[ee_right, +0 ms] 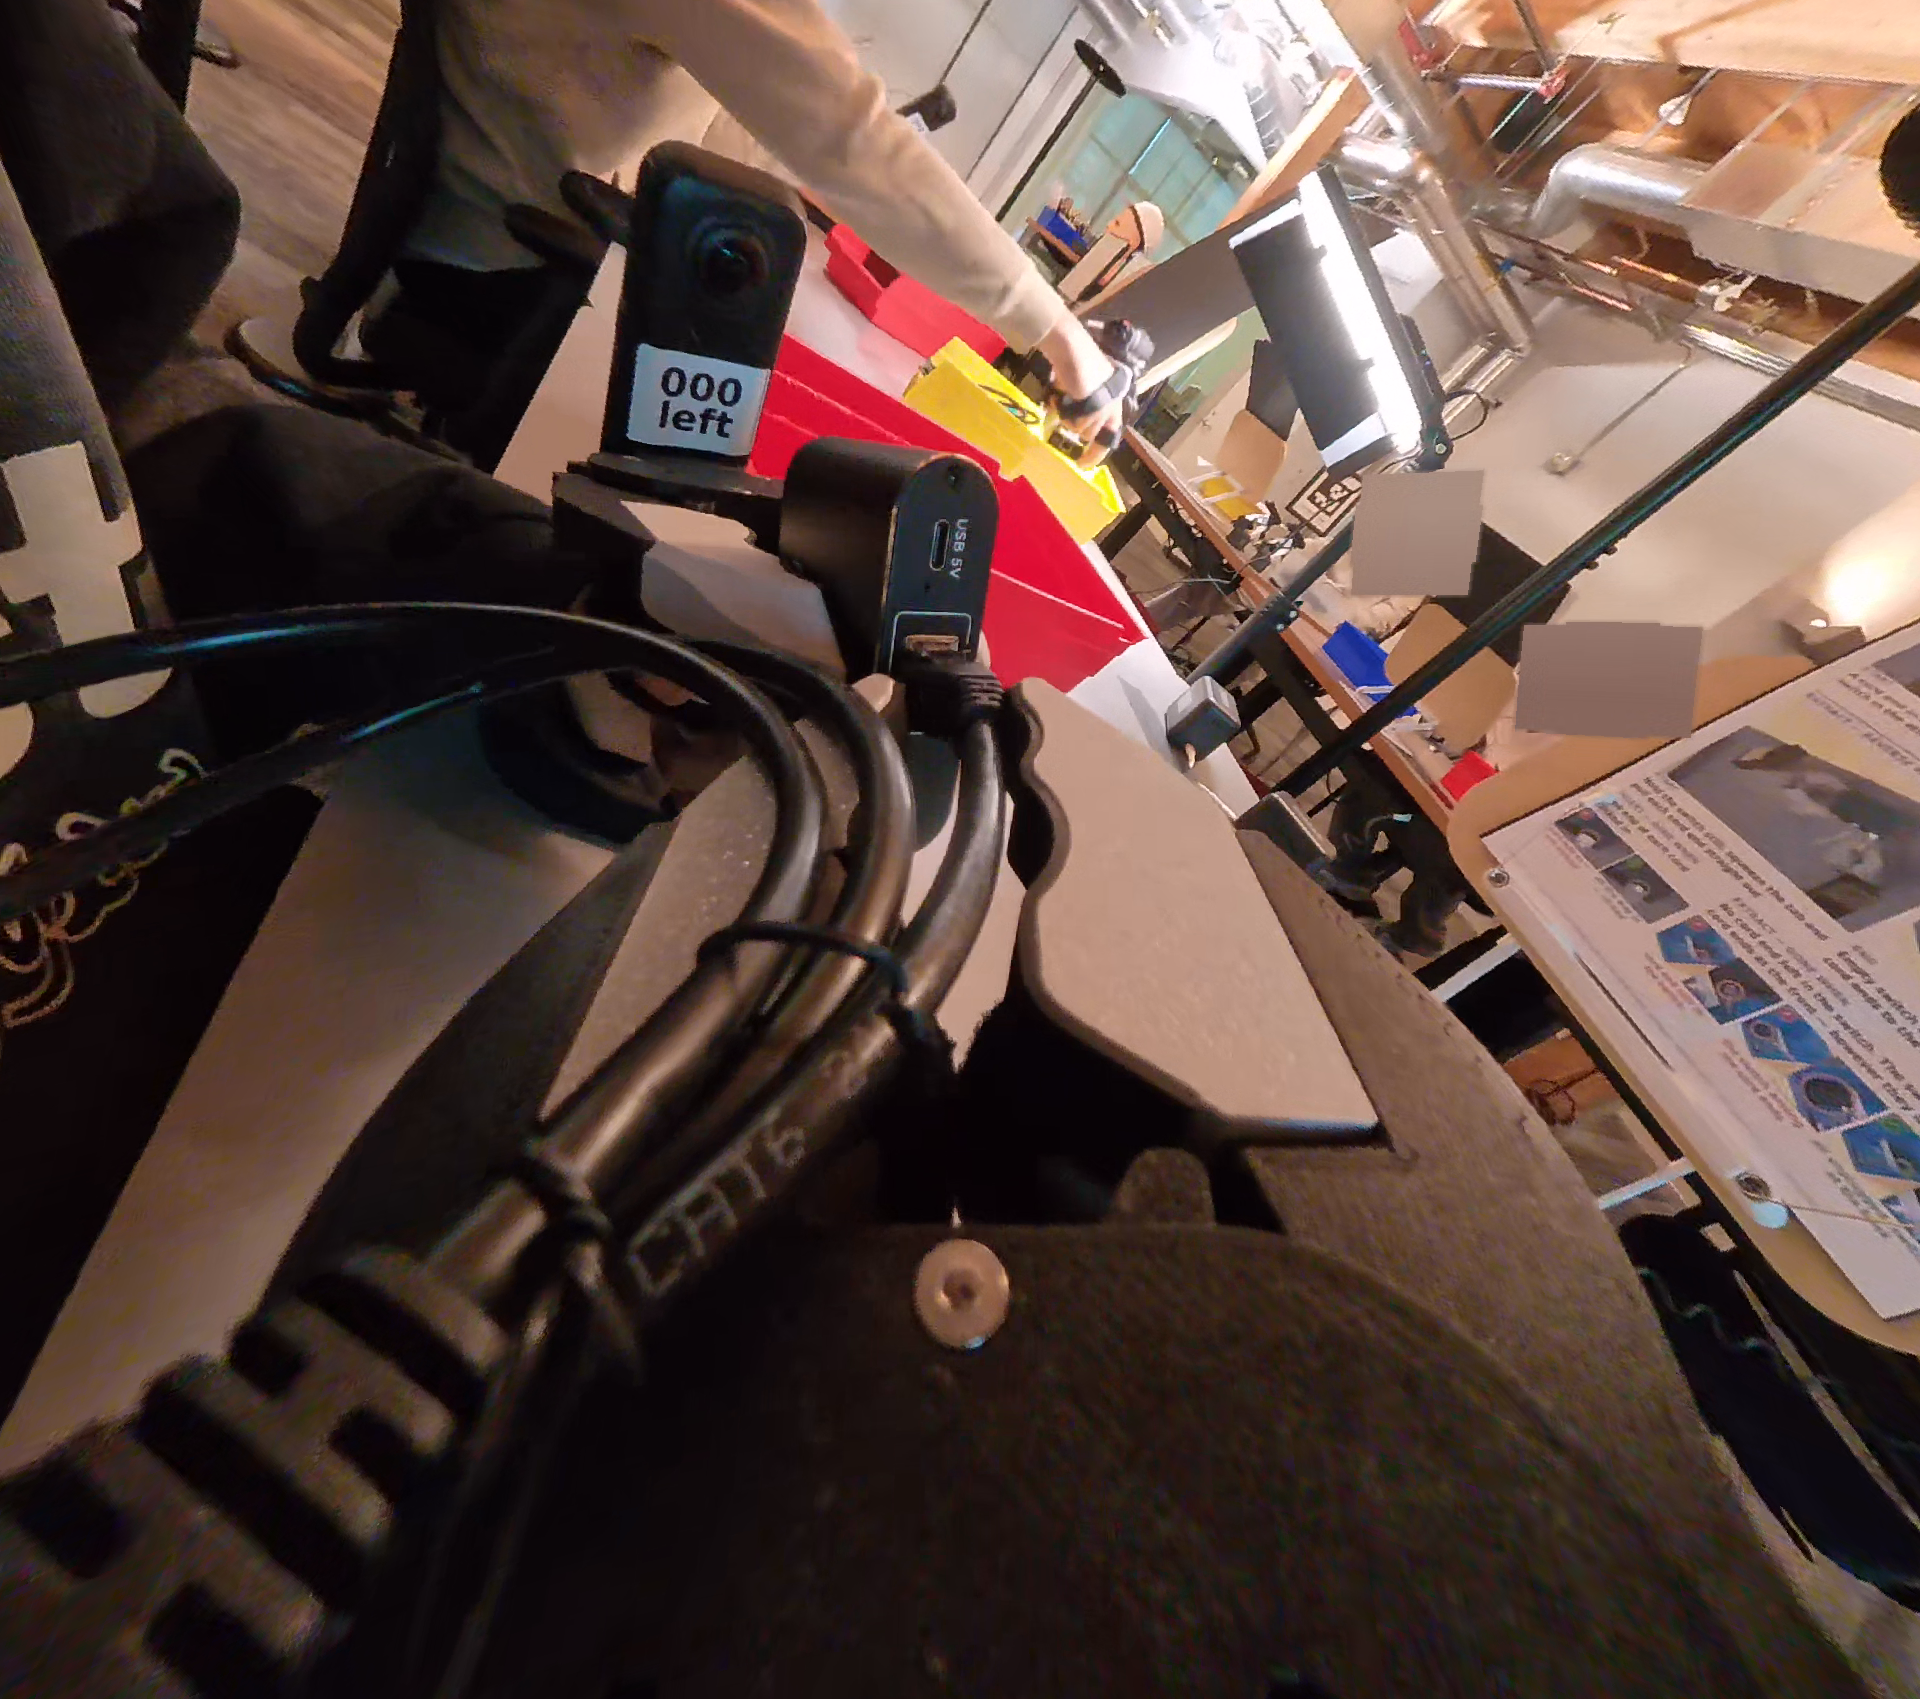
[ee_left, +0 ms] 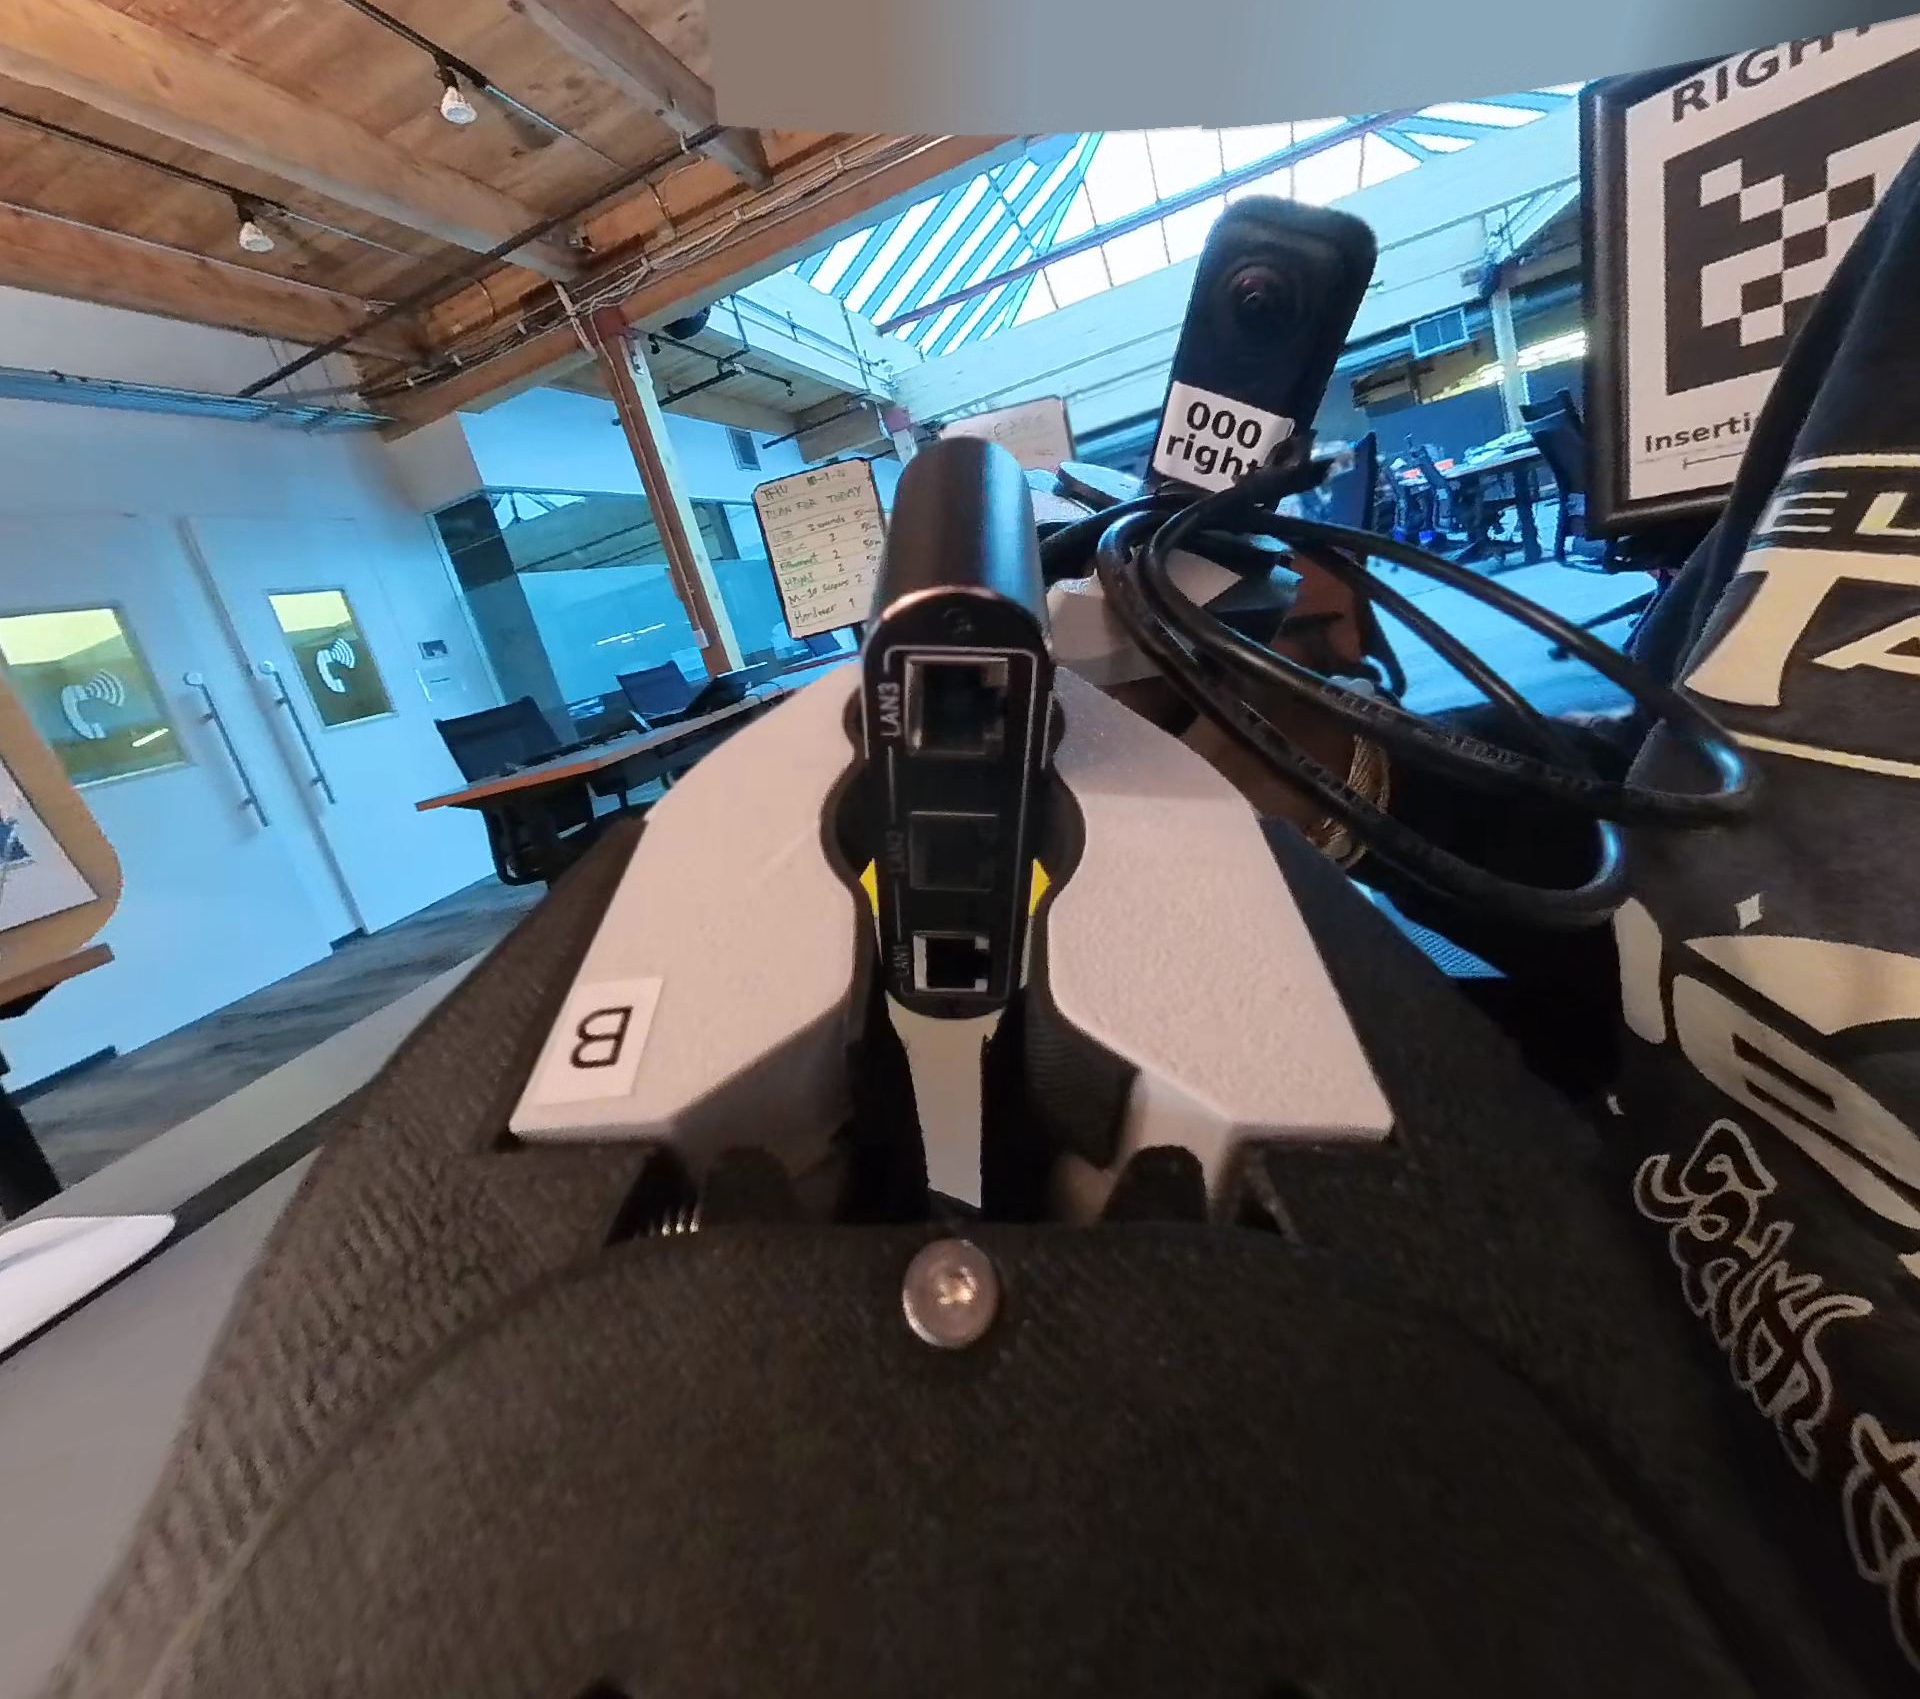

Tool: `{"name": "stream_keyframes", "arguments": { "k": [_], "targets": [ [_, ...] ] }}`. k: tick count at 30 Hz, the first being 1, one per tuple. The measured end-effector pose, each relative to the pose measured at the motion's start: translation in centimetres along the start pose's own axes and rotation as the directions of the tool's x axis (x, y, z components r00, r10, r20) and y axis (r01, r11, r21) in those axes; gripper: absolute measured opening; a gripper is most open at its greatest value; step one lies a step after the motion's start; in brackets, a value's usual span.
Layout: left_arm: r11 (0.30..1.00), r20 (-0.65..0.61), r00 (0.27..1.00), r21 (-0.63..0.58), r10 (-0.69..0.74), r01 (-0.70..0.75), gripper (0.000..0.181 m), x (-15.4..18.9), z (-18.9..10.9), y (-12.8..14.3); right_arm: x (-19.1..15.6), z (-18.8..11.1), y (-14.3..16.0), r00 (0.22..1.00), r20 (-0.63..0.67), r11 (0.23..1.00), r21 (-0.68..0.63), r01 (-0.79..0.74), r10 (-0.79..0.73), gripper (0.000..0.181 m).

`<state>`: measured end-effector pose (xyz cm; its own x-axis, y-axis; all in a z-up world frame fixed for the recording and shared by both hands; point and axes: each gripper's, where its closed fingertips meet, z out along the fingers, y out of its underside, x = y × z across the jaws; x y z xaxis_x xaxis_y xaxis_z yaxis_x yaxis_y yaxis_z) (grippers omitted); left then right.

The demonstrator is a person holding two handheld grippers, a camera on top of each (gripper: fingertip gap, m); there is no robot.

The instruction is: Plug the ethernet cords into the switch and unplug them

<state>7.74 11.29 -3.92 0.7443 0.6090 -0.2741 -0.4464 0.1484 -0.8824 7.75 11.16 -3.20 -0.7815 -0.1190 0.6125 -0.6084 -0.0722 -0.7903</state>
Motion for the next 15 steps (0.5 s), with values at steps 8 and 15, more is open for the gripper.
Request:
{"name": "stream_keyframes", "arguments": {
  "k": [8, 15],
  "targets": [
    [0.998, 0.028, 1.000, 0.059, -0.014, 0.012, 0.026, -0.3, -0.5, -0.8, 4.4, -3.1, -2.6, 0.970, -0.234, 0.992, 0.120, -0.038, 0.065, 0.012],
    [0.970, -0.006, 0.982, 0.153, -0.191, 0.190, 0.026, -1.4, -1.0, -1.6, 14.4, -20.2, -0.3, 0.732, -0.681, 0.981, -0.159, -0.110, -0.028, 0.013]
  ]
}}
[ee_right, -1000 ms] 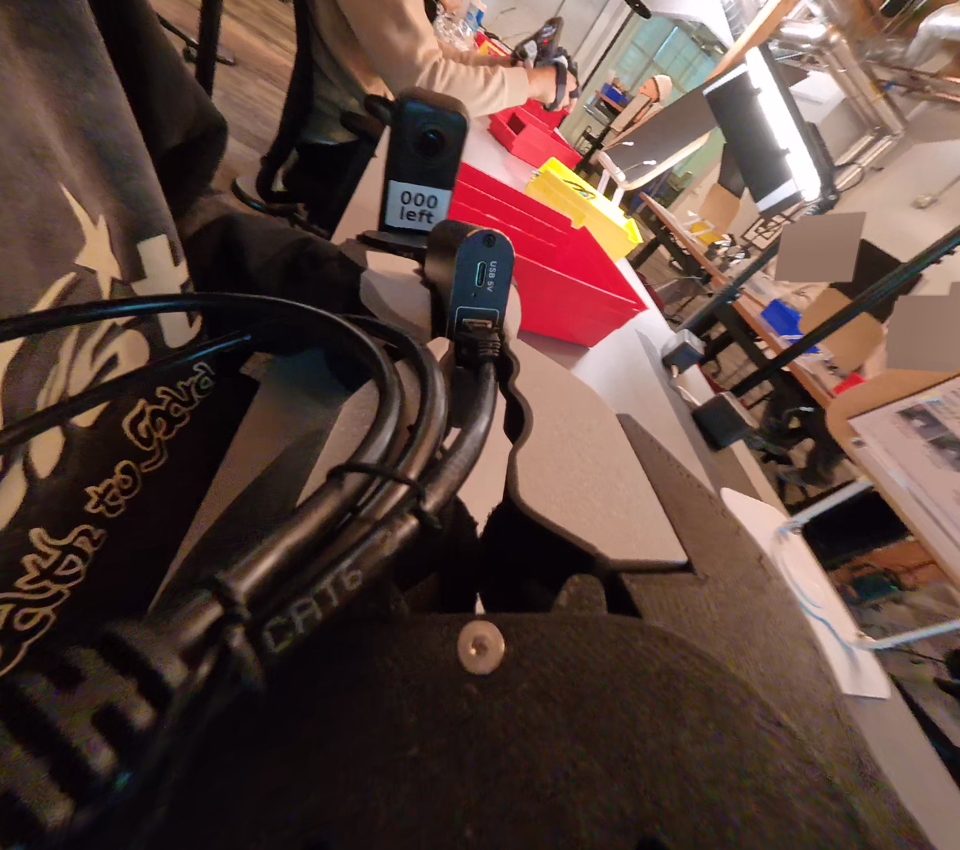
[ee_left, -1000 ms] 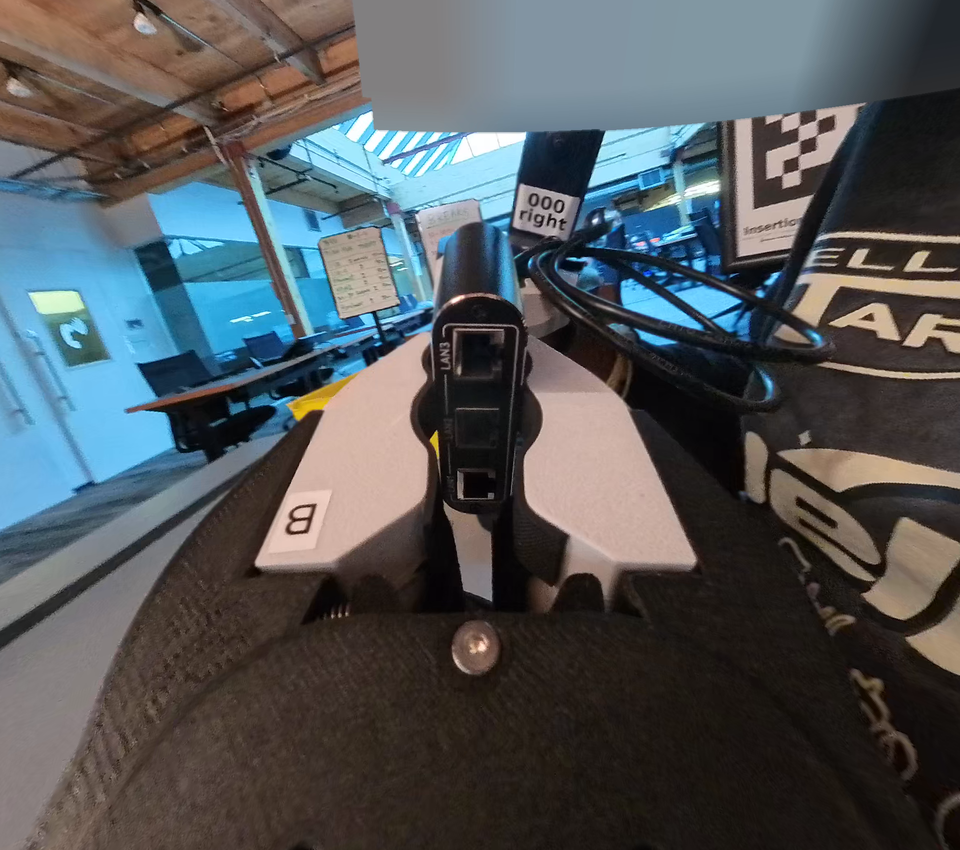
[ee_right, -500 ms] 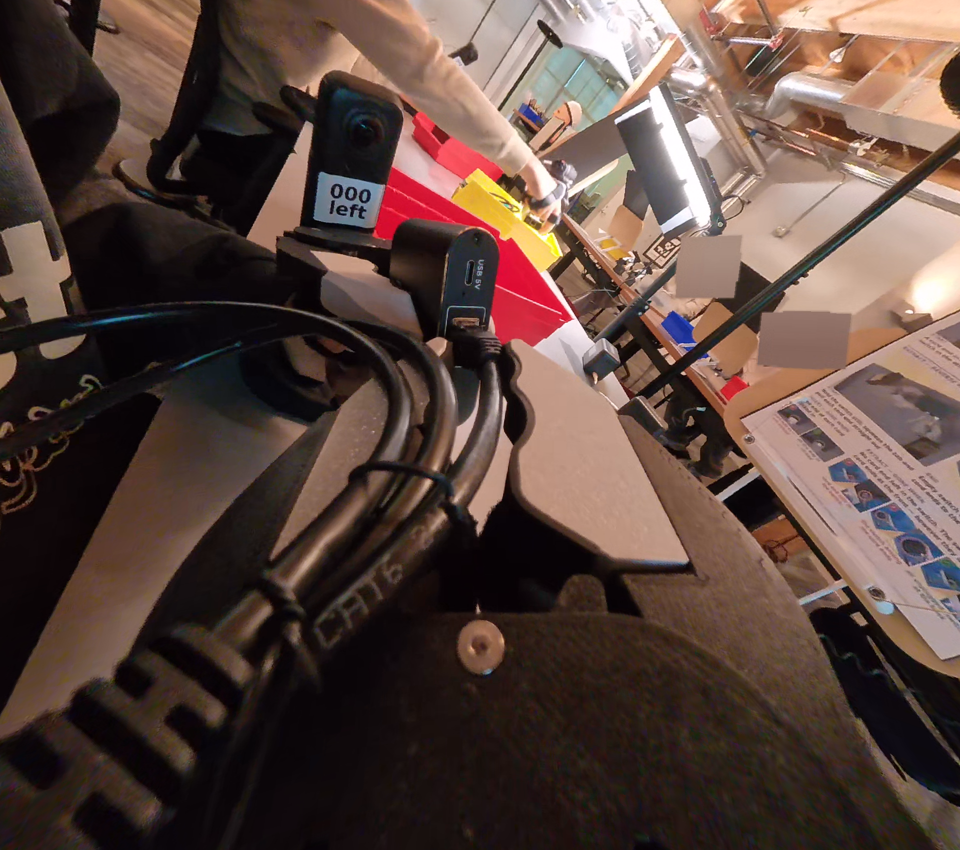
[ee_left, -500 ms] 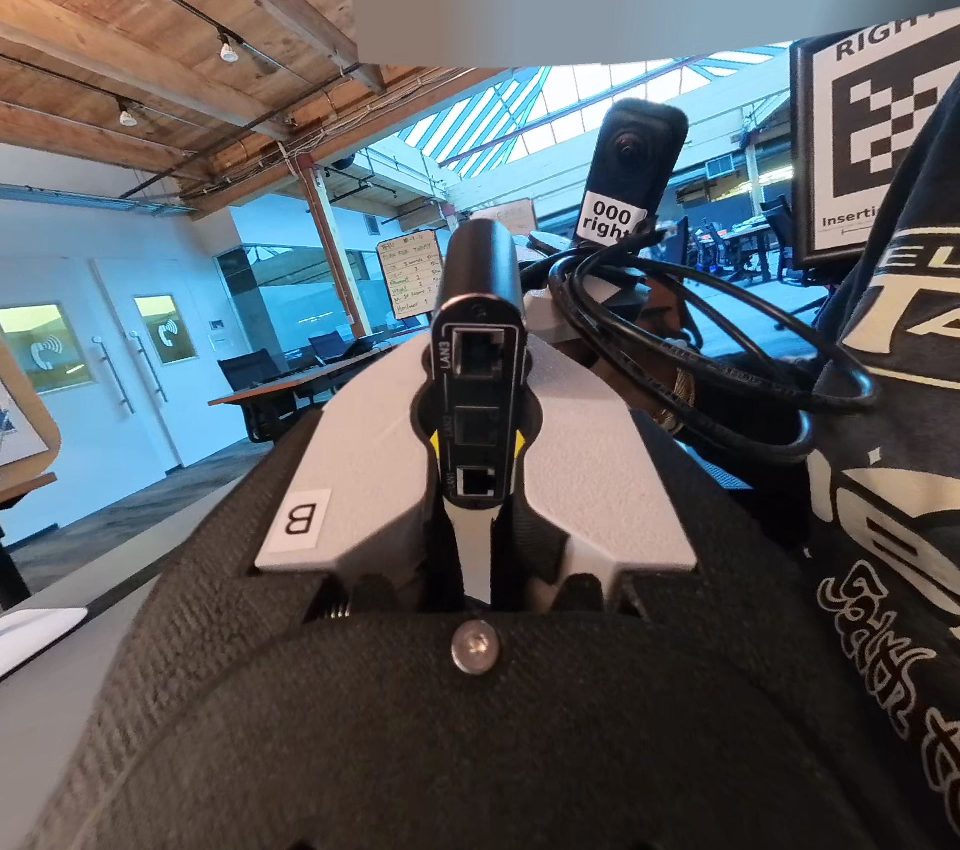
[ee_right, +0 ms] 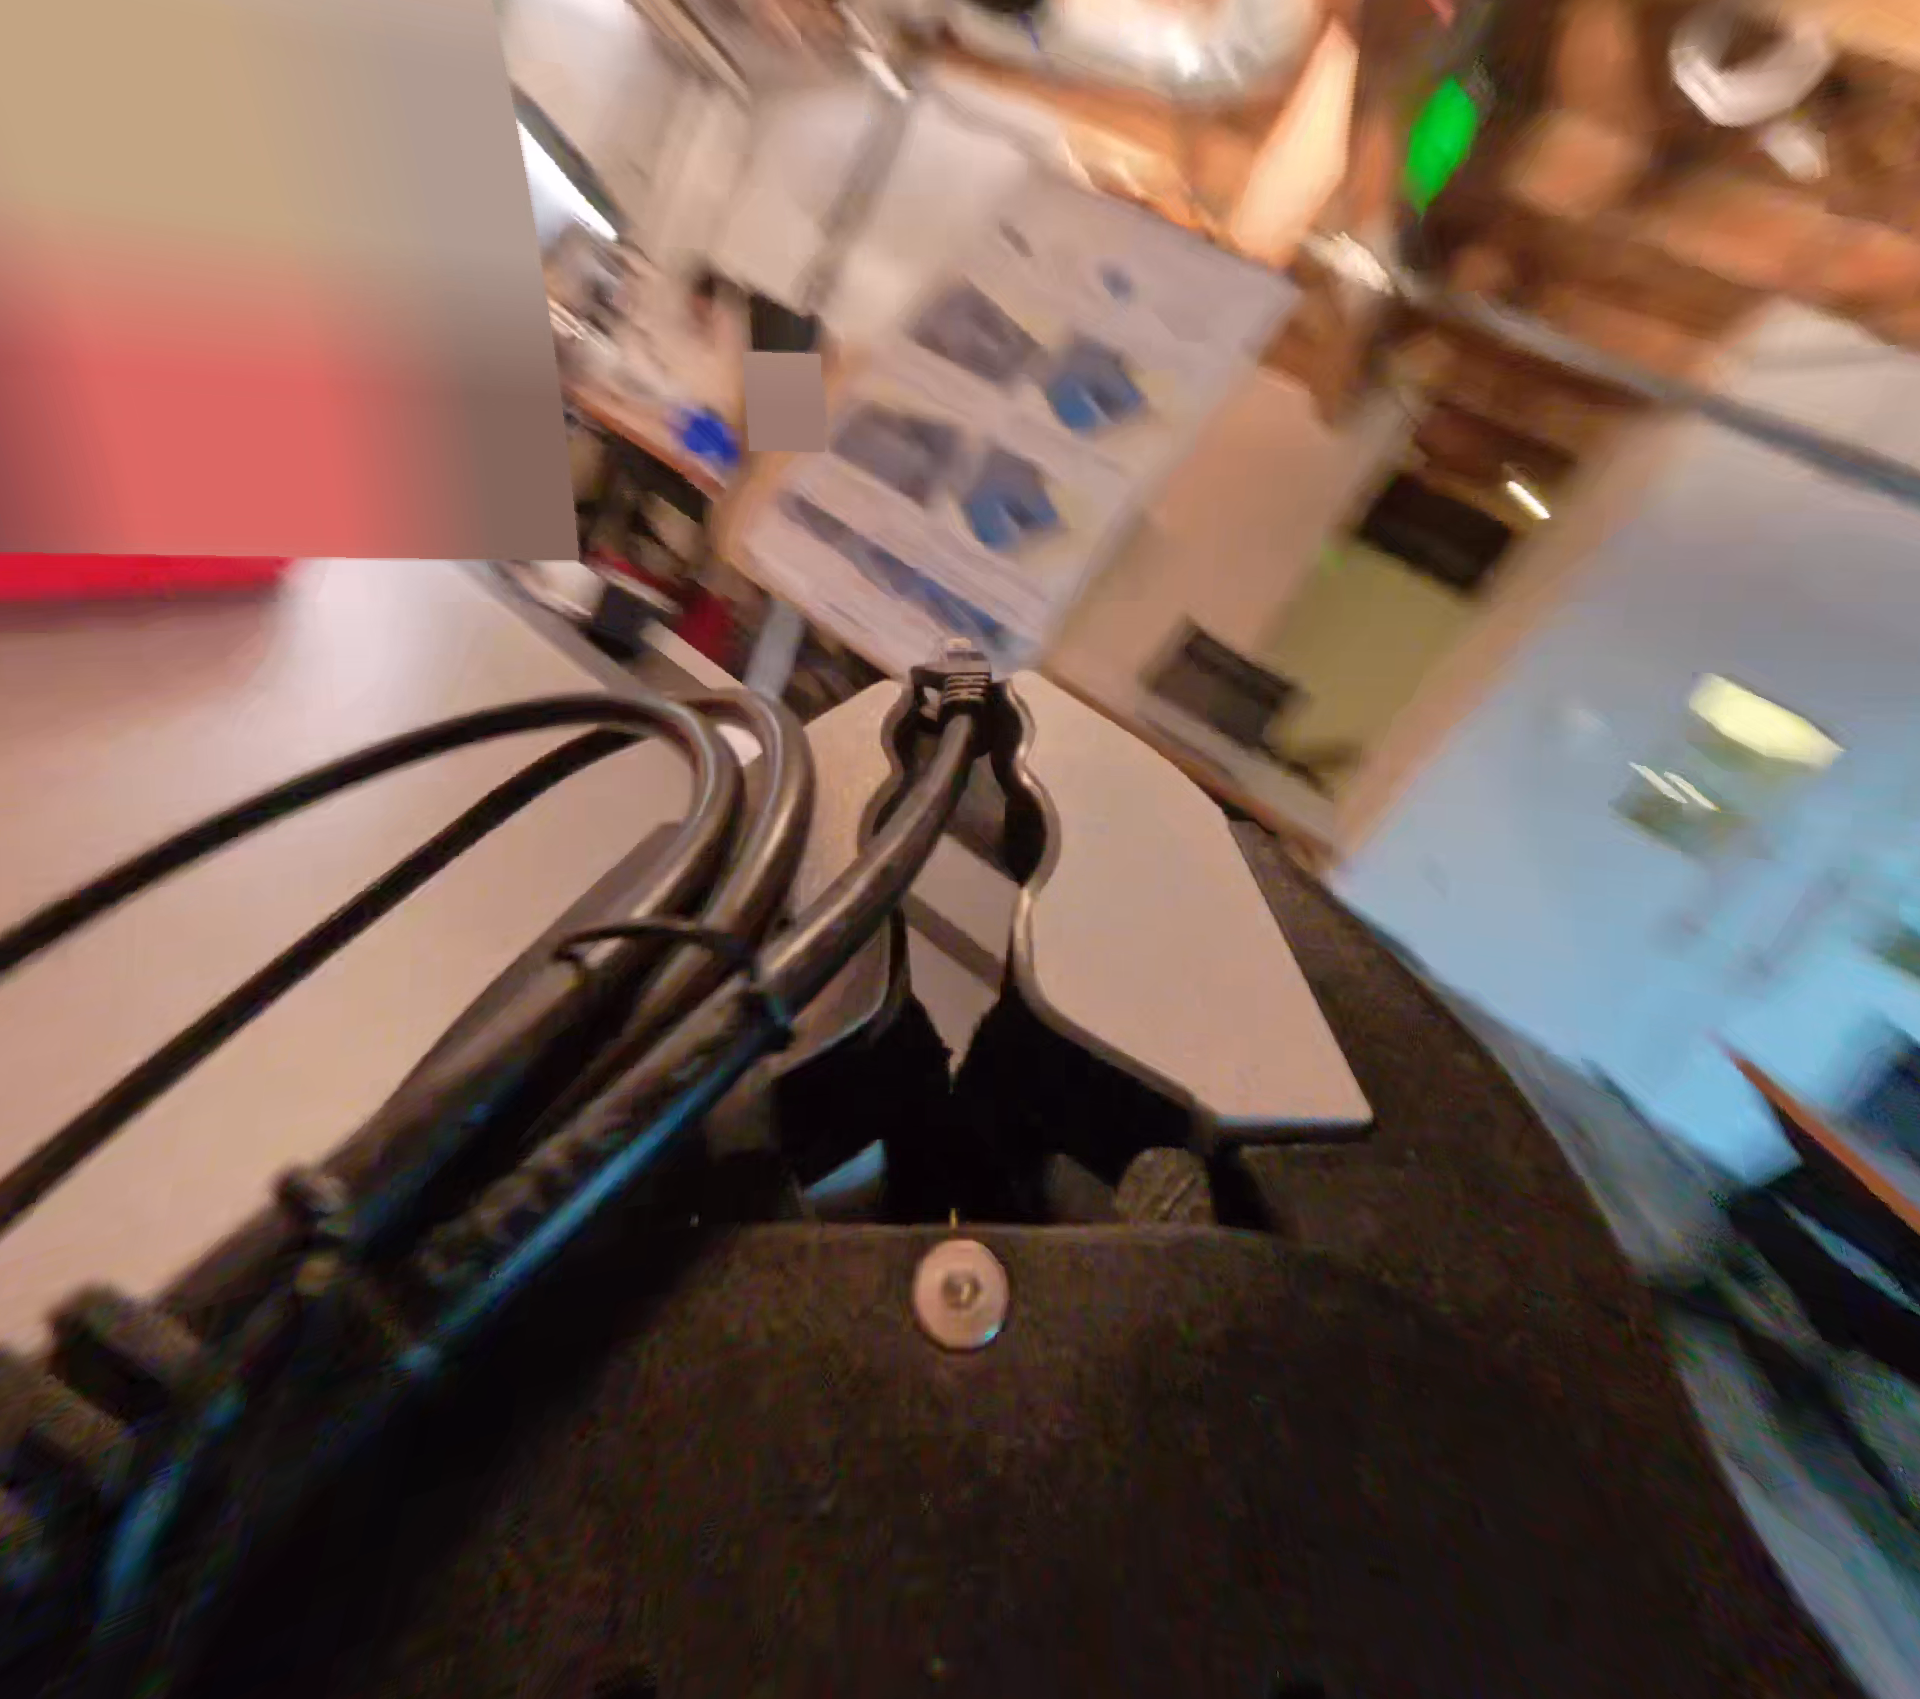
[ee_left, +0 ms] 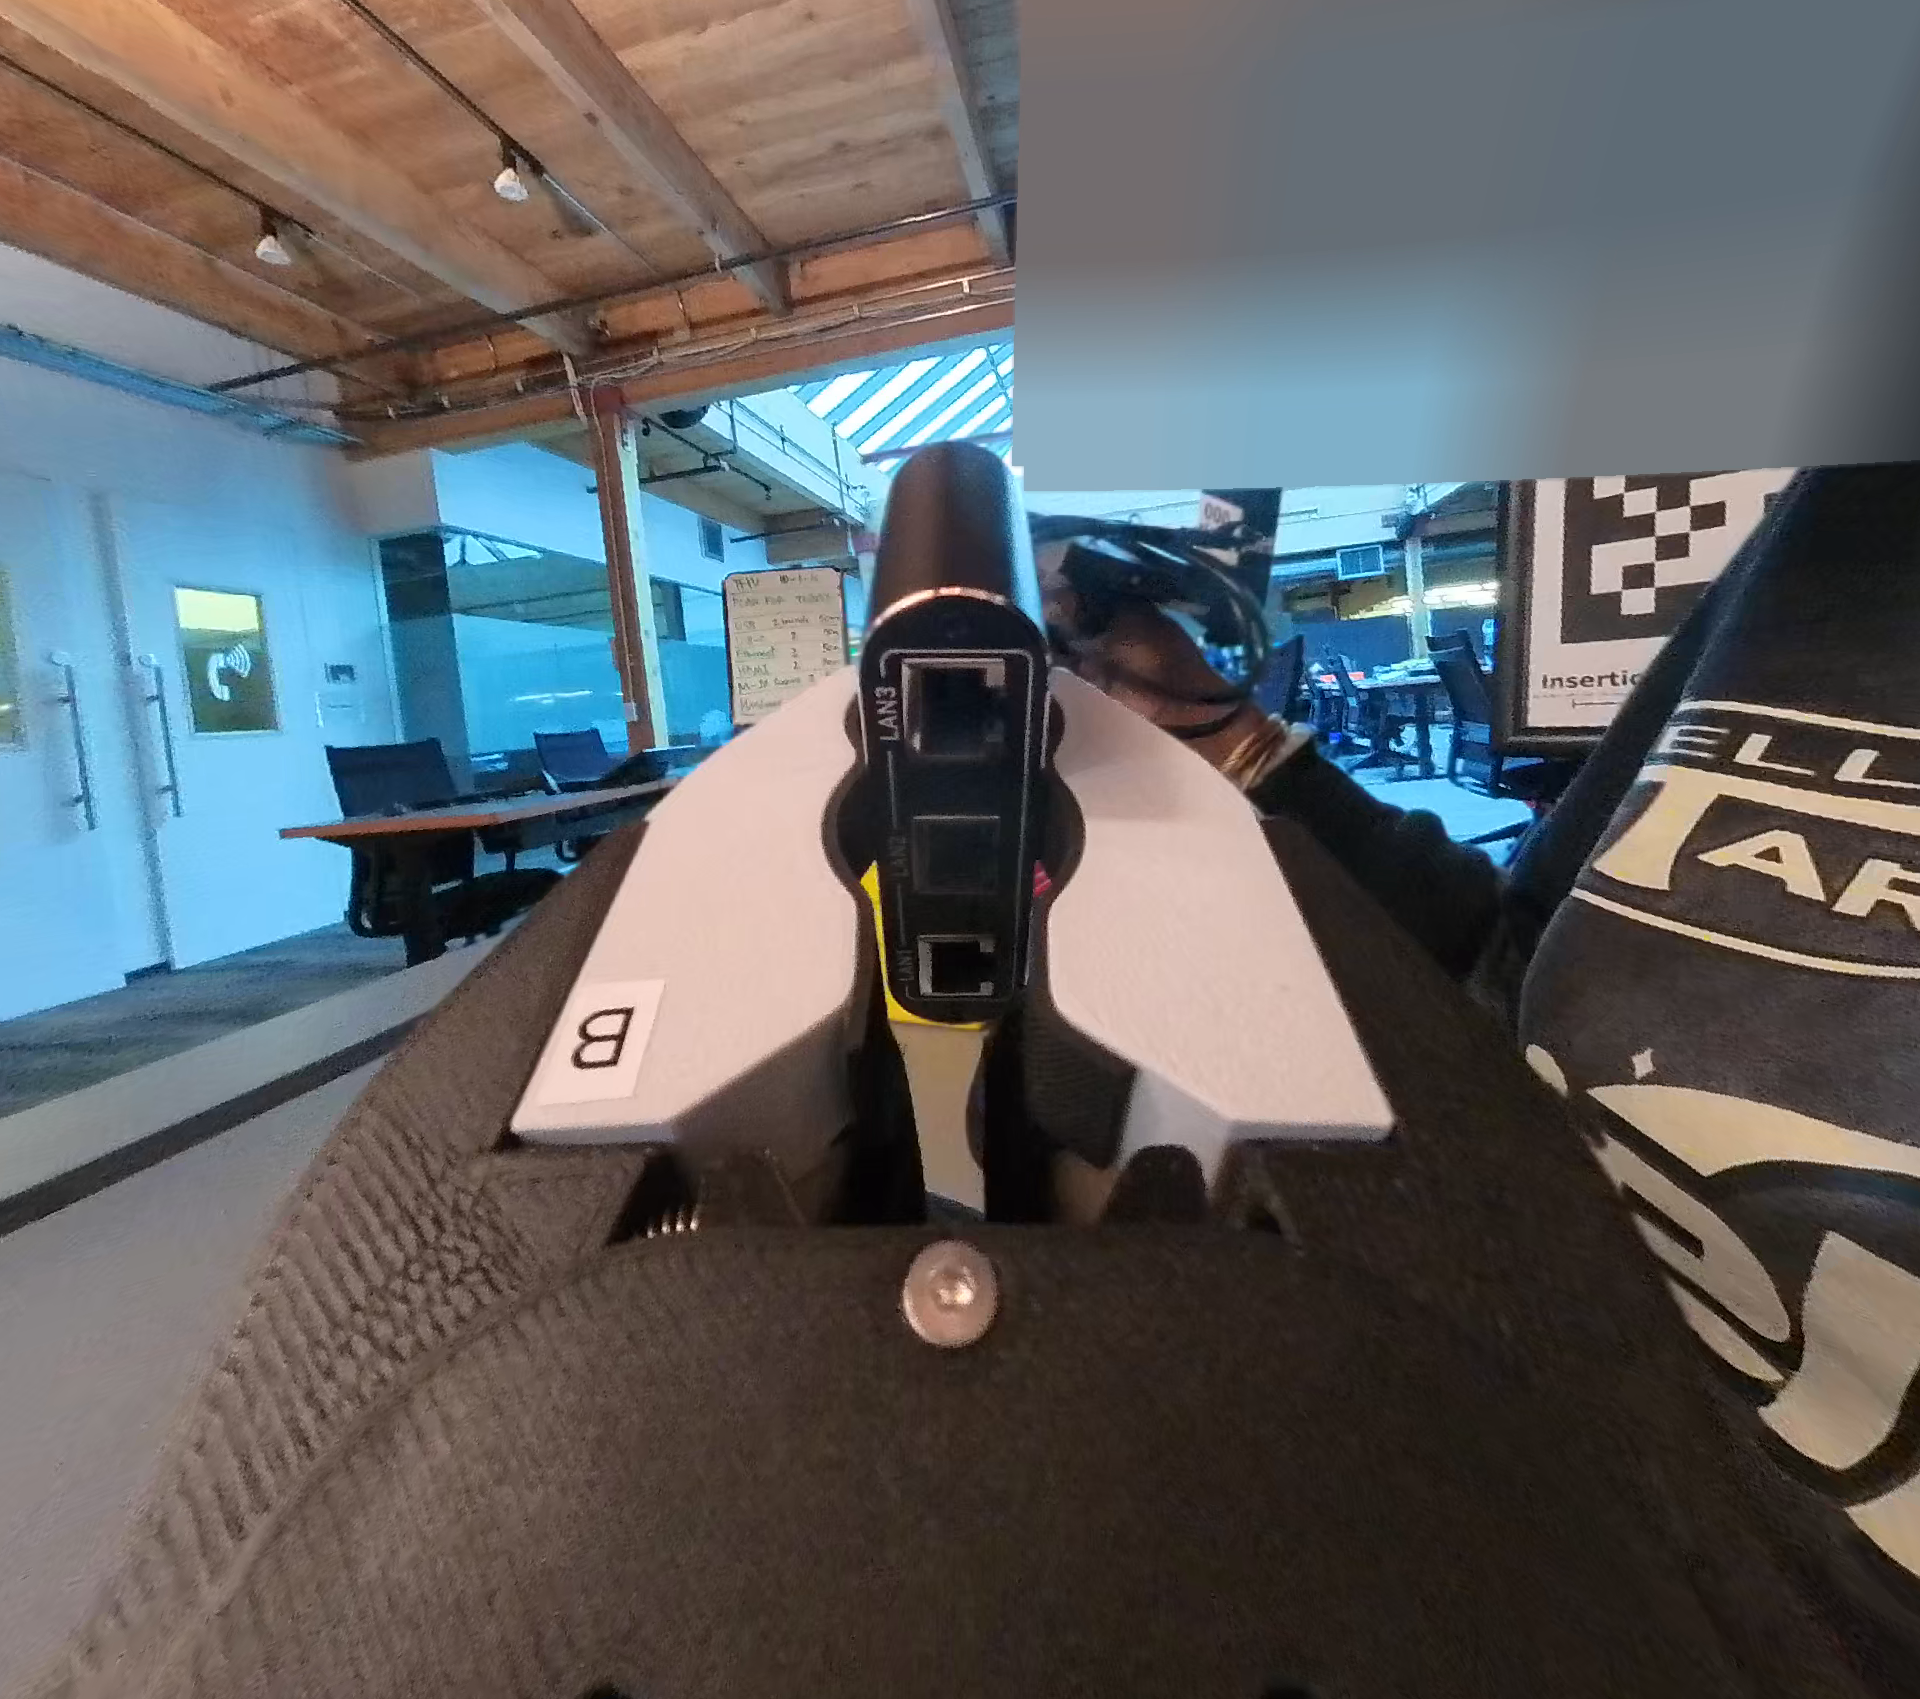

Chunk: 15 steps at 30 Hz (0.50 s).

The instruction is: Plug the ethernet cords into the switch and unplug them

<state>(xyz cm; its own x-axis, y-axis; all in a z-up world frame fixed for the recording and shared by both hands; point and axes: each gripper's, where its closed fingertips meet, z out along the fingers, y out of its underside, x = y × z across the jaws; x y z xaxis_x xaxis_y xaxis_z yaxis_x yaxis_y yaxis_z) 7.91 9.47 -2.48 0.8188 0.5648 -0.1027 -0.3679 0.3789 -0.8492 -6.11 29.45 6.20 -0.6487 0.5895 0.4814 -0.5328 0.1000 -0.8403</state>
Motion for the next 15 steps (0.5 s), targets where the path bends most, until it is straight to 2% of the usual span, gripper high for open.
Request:
{"name": "stream_keyframes", "arguments": {
  "k": [2, 4, 6, 8, 9, 10, 13, 15],
  "targets": [
    [1.000, 0.014, 1.000, -0.003, 0.007, -0.007, 0.026, -0.2, -0.2, 0.0, 4.4, -2.0, 2.5, 0.974, -0.217, 0.980, -0.195, 0.029, -0.072, 0.013],
    [1.000, 0.037, 0.999, -0.006, -0.011, 0.011, 0.026, -0.7, -0.4, 0.0, 8.2, -4.9, 5.4, 0.913, -0.373, 0.911, -0.413, -0.003, -0.166, 0.014],
    [1.000, 0.050, 0.999, -0.003, -0.021, 0.021, 0.026, -1.0, -0.4, 0.0, 11.4, -8.2, 7.7, 0.809, -0.491, 0.811, -0.584, -0.032, -0.322, 0.013],
    [1.000, 0.035, 0.999, 0.004, -0.017, 0.017, 0.026, -0.7, -0.4, -0.1, 13.7, -11.7, 10.2, 0.710, -0.525, 0.655, -0.746, -0.117, -0.470, 0.014],
    [1.000, 0.039, 0.999, -0.002, -0.014, 0.014, 0.026, -0.7, -0.3, 0.0, 14.4, -12.9, 11.4, 0.679, -0.527, 0.592, -0.788, -0.167, -0.510, 0.014],
    [1.000, 0.046, 0.999, -0.013, -0.012, 0.013, 0.026, -0.8, -0.3, 0.2, 14.8, -13.4, 12.5, 0.662, -0.532, 0.563, -0.803, -0.197, -0.528, 0.014],
    [1.000, 0.046, 0.999, -0.026, -0.008, 0.010, 0.026, -0.8, -0.2, 0.4, 15.6, -13.6, 16.0, 0.644, -0.539, 0.522, -0.817, -0.243, -0.543, 0.014],
    [1.000, 0.051, 0.999, -0.030, -0.004, 0.005, 0.026, -0.8, -0.2, 0.5, 15.8, -13.2, 17.9, 0.625, -0.552, 0.530, -0.811, -0.247, -0.552, 0.014]
  ]
}}
